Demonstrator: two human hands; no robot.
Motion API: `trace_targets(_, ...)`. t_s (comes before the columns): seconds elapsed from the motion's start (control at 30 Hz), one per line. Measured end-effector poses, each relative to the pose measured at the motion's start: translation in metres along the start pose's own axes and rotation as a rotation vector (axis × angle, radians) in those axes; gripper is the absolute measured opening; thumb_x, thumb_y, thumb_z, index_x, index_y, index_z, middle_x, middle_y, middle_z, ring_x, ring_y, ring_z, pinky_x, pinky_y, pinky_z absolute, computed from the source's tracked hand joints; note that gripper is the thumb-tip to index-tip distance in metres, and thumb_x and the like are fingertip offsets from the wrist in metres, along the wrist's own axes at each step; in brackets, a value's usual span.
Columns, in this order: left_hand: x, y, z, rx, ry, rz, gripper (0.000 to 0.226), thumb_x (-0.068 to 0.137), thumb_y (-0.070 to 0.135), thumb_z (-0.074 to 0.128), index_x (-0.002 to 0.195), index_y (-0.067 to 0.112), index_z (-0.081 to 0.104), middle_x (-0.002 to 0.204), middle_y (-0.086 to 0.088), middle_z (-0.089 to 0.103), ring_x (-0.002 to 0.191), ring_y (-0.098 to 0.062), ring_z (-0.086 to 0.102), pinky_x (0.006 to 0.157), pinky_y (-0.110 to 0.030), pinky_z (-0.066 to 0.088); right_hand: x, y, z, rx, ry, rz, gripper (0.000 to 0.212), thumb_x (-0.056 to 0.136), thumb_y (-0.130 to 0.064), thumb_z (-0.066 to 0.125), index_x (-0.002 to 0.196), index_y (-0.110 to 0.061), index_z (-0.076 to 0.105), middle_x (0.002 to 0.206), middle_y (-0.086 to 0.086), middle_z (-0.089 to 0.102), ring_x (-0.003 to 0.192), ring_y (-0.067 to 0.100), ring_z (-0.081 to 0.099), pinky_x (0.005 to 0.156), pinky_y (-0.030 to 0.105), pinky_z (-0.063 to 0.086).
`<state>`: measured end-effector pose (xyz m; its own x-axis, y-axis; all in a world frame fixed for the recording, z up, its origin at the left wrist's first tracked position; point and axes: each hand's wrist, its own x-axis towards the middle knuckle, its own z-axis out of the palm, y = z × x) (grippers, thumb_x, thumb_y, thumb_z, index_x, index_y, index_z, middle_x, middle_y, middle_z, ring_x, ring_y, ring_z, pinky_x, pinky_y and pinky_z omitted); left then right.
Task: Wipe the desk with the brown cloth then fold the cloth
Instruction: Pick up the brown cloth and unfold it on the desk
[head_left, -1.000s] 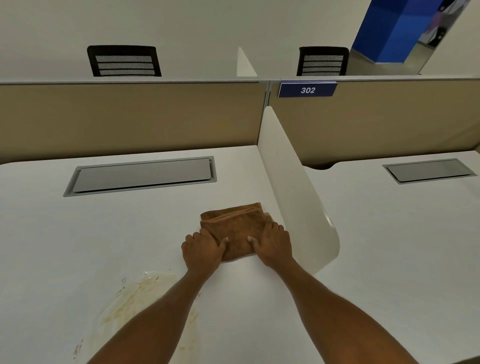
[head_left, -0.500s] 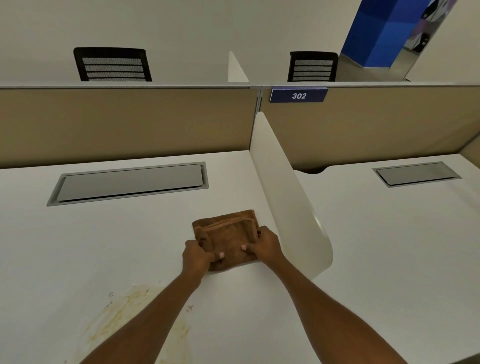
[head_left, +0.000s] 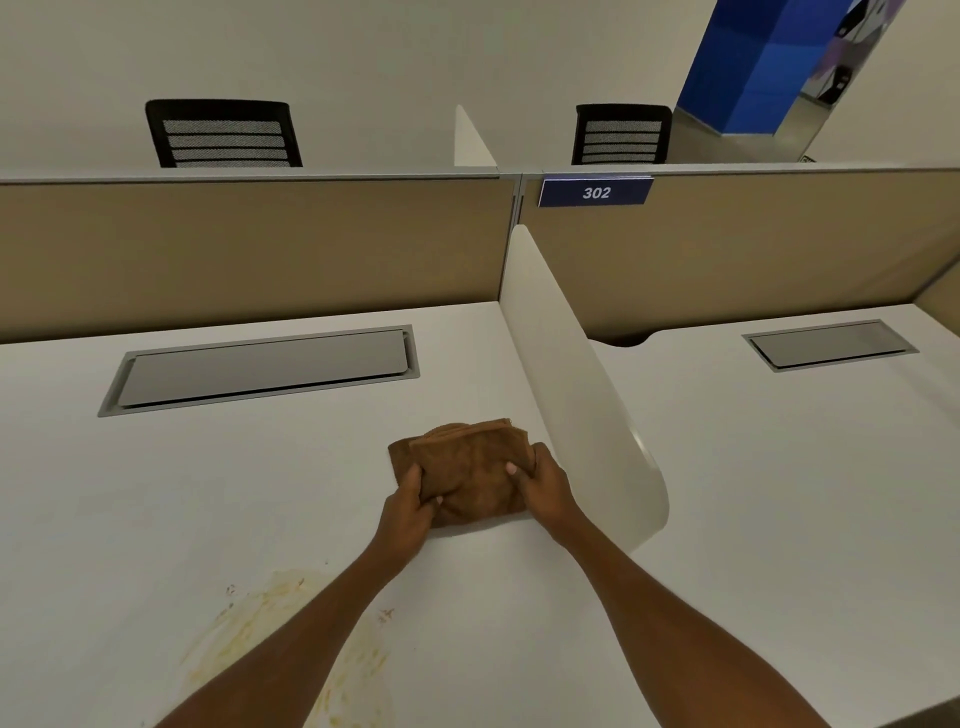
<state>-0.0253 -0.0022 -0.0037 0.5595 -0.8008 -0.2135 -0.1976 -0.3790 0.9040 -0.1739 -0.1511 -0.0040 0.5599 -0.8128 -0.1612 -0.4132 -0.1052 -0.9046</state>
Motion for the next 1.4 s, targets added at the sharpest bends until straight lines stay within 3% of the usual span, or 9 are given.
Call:
trace_targets(0.2,0.005,0.022,-0.006,-0.002,0.056,0.128,0.051,0.093,-0.005,0.043,0.140,0.010,0.034,0.118,-0.007,0.057,0.104,-0.023,0.057,0.086,-0.028,0.045,-0.004,-0.015,-0.006,0.170,-0.012,0.002,0.026,0.090,-0.022,0.068,0.109,-0.015,0.053,0.101,-0.001,0.063,0.096,0.017,0.062,0.070,0.016,0.050)
trace_targets(0.37,0.025,0.054,-0.020,0.061,0.070,0.272,0.032,0.091,-0.005,0.042,0.118,0.010,0.048,0.097,-0.004,0.065,0.085,-0.016,0.062,0.072,-0.021,0.046,-0.008,-0.038,-0.006,0.292,-0.108,-0.047,0.076,0.060,-0.012,0.078,0.128,-0.011,0.045,0.123,0.007,0.059,0.112,0.021,0.059,0.087,0.035,0.055)
trace_targets(0.57,0.030,0.092,-0.046,0.151,0.060,0.434,0.049,0.093,-0.002,0.040,0.132,0.026,0.046,0.113,0.010,0.058,0.094,0.001,0.056,0.080,-0.002,0.038,-0.007,-0.073,-0.010,0.310,-0.006,-0.081,0.067,0.070,-0.001,0.077,0.125,-0.022,0.044,0.123,0.002,0.057,0.115,0.025,0.057,0.091,0.037,0.054)
trace_targets(0.7,0.023,0.114,-0.061,0.219,0.116,0.499,0.048,0.094,-0.002,0.039,0.134,0.023,0.048,0.114,0.004,0.060,0.098,-0.013,0.058,0.090,-0.021,0.044,-0.008,-0.093,-0.015,0.283,0.064,-0.069,0.076,0.070,-0.011,0.085,0.128,-0.029,0.038,0.125,-0.002,0.052,0.116,0.024,0.055,0.096,0.038,0.052)
trace_targets(0.87,0.006,0.146,-0.074,0.390,0.040,0.615,0.049,0.092,0.001,0.042,0.128,0.034,0.049,0.108,0.003,0.066,0.092,-0.018,0.061,0.082,-0.030,0.049,-0.020,-0.131,-0.023,0.099,0.146,-0.211,0.113,0.061,-0.024,0.092,0.147,-0.035,0.019,0.150,0.003,0.026,0.133,0.021,0.033,0.106,0.040,0.038)
trace_targets(0.93,-0.001,0.156,-0.078,0.510,-0.002,0.648,0.048,0.091,0.003,0.043,0.125,0.038,0.048,0.109,0.000,0.068,0.090,-0.021,0.062,0.078,-0.035,0.051,-0.025,-0.153,-0.026,-0.092,0.165,-0.408,0.103,0.060,-0.030,0.091,0.143,-0.039,0.031,0.155,0.003,0.023,0.138,0.021,0.023,0.107,0.040,0.028)
trace_targets(1.03,-0.012,0.166,-0.083,0.603,-0.064,0.654,0.042,0.092,0.005,0.042,0.122,0.035,0.043,0.111,-0.001,0.070,0.088,-0.024,0.064,0.074,-0.035,0.053,-0.029,-0.182,-0.035,-0.324,0.043,-0.678,0.065,0.063,-0.028,0.088,0.123,-0.026,0.061,0.134,-0.004,0.053,0.132,0.025,0.037,0.108,0.051,0.027)
trace_targets(1.2,-0.027,0.174,-0.093,0.605,-0.021,0.548,0.028,0.091,0.007,0.038,0.106,0.028,0.027,0.090,-0.011,0.065,0.077,-0.027,0.060,0.063,-0.035,0.050,-0.036,-0.215,-0.038,-0.476,-0.190,-0.599,0.022,0.082,-0.021,0.075,0.103,-0.012,0.073,0.092,0.004,0.072,0.082,0.017,0.062,0.079,0.035,0.051)
trace_targets(1.4,-0.049,0.175,-0.120,0.450,0.089,0.542,0.039,0.086,0.027,0.064,0.114,0.022,0.037,0.083,0.005,0.065,0.076,-0.013,0.061,0.068,-0.028,0.048,-0.051,-0.239,-0.031,-0.640,-0.172,-0.669,0.014,0.094,-0.020,0.058,0.091,-0.011,0.068,0.086,0.007,0.068,0.078,0.022,0.059,0.067,0.029,0.047)
